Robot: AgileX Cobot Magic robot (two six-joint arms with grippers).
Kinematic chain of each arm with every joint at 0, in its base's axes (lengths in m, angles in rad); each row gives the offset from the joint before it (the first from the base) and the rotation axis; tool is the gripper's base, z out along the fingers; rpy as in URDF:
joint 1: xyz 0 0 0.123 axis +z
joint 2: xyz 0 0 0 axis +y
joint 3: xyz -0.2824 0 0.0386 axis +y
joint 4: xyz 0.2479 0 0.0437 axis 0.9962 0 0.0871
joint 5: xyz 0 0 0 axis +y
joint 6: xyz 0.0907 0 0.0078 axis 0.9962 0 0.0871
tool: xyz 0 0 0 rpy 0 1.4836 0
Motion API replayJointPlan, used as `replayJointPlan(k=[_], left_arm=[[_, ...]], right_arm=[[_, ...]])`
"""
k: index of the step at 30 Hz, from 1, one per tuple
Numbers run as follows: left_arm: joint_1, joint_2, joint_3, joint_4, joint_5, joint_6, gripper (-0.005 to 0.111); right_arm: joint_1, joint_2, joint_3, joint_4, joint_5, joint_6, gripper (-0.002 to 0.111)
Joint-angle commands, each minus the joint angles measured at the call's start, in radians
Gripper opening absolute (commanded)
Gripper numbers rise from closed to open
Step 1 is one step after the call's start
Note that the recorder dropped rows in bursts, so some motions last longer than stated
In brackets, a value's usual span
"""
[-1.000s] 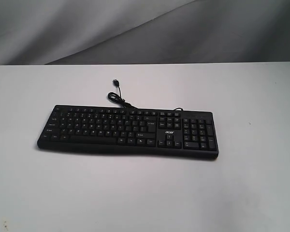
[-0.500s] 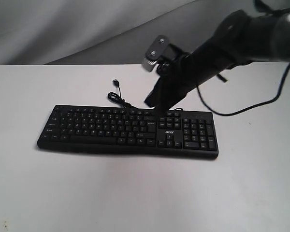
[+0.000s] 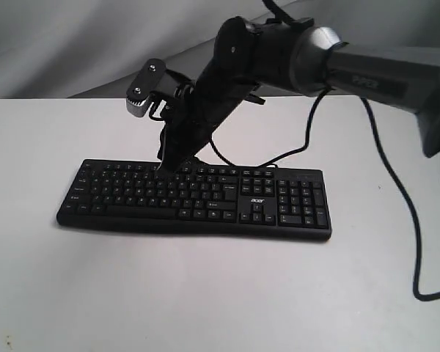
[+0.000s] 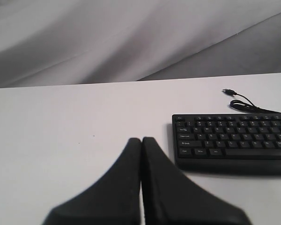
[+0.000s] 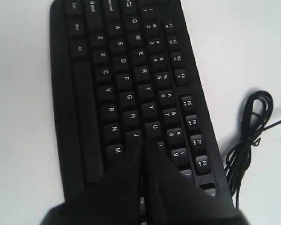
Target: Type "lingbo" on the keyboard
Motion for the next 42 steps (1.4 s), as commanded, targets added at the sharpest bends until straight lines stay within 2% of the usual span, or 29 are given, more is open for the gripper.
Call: replayJointPlan(k=[1,13,42], left_arm=[[0.001,-0.004,0.005,-0.004,-0.007,-0.002,0.001],[0.001,-0.004,0.005,-0.004,-0.007,-0.002,0.001],[0.001,-0.004,0.005,-0.004,-0.007,-0.002,0.001]], right_arm=[[-0.012,0.082,-0.07,-0.014,0.054,0.049,0.0],[-0.023,0.096,-0.005,-0.018,0.014,0.036,0.0],[-0.027,0.14,-0.005,-0.004,-0.006,-0.003,0.0]])
